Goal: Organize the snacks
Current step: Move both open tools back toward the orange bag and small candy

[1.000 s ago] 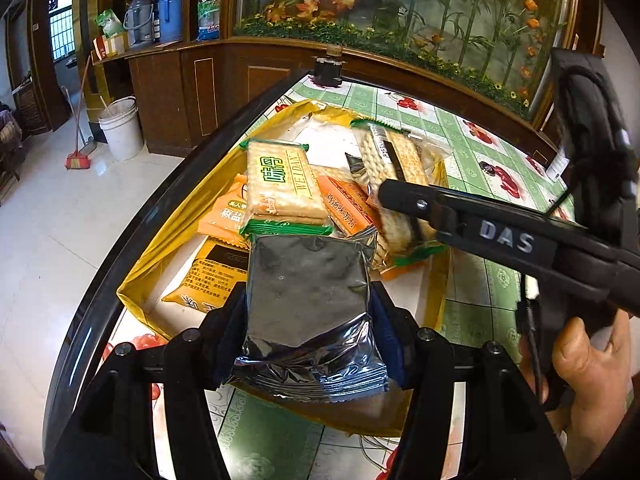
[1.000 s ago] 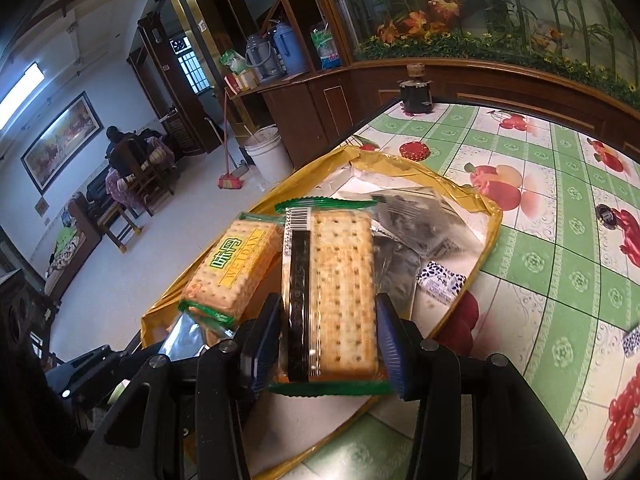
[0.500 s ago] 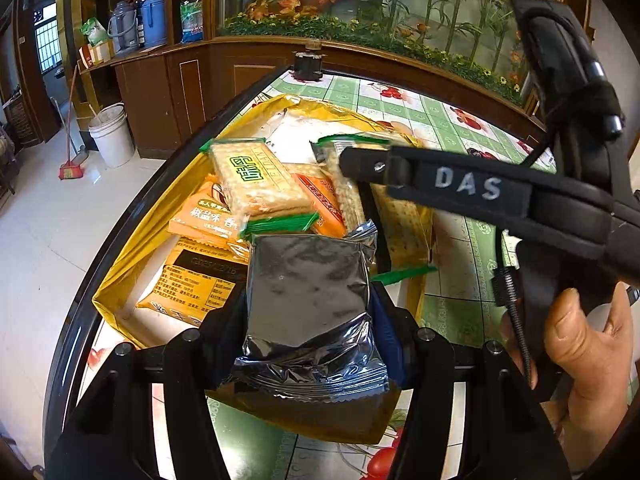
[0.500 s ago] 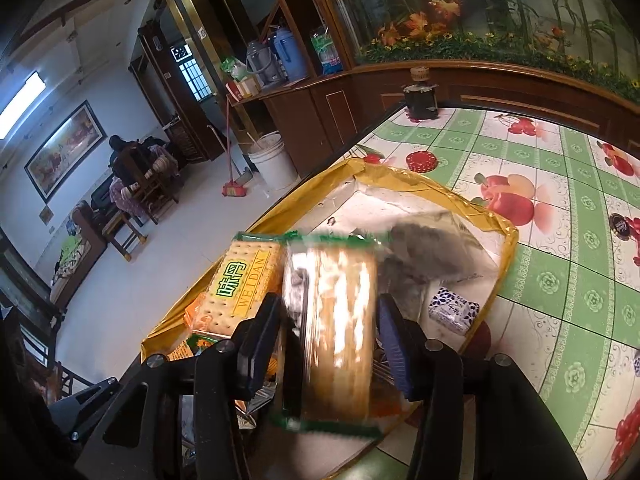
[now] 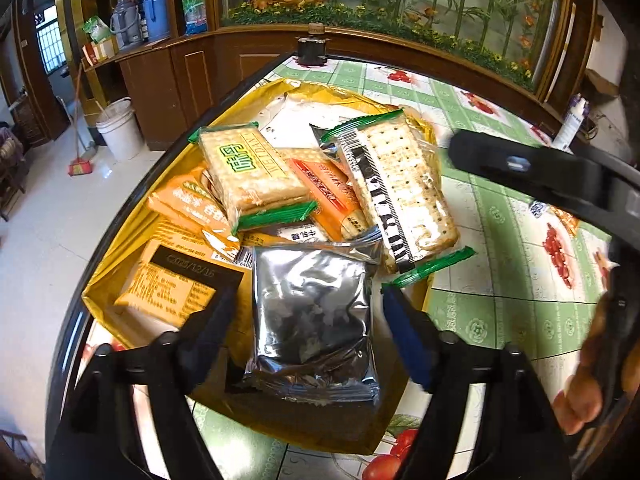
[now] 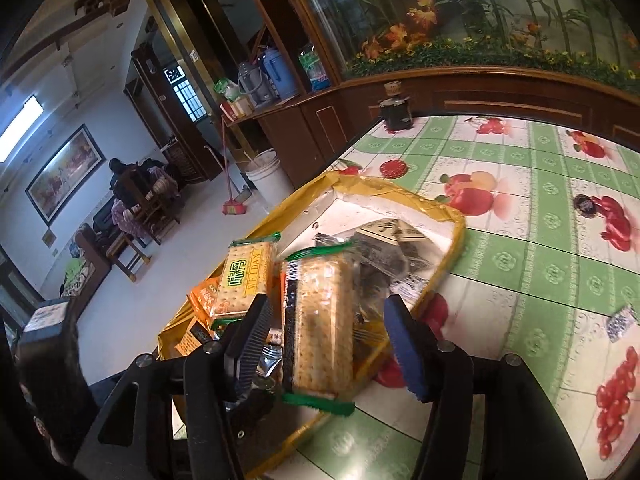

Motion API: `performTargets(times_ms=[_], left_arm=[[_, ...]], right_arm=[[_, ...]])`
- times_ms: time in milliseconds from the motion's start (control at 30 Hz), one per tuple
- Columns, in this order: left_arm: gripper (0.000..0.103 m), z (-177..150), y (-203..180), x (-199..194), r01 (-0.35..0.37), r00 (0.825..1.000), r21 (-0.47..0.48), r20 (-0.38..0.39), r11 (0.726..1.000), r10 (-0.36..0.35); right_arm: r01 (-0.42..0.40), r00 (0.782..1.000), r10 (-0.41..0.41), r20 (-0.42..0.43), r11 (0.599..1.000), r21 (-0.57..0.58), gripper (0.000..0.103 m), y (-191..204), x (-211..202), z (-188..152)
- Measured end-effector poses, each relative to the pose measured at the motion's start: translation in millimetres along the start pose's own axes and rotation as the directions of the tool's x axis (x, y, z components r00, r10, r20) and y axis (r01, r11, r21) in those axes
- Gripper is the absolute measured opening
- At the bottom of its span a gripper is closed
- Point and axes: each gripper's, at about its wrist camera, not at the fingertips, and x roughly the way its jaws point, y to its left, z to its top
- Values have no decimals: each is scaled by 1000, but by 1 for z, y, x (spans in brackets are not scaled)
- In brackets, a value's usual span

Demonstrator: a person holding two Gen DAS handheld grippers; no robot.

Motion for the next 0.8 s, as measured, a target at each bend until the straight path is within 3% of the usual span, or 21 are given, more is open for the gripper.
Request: performTargets(times_ms=[267,467,800], left_arm=[[79,-1,-5,-16,-6,999,-21,34,1000,7],[79,4,-28,-35,85,994,2,76,996,-84],[79,3,-112,-27,172,983,169,34,971,-180]], right_arm=[[88,995,-91,36,993,80,66,-55,-50,-21],[181,982,-189,31,970,164,66,-110,-88,-52],[322,938,-345,27,898,300,68,-190,-136,-81]])
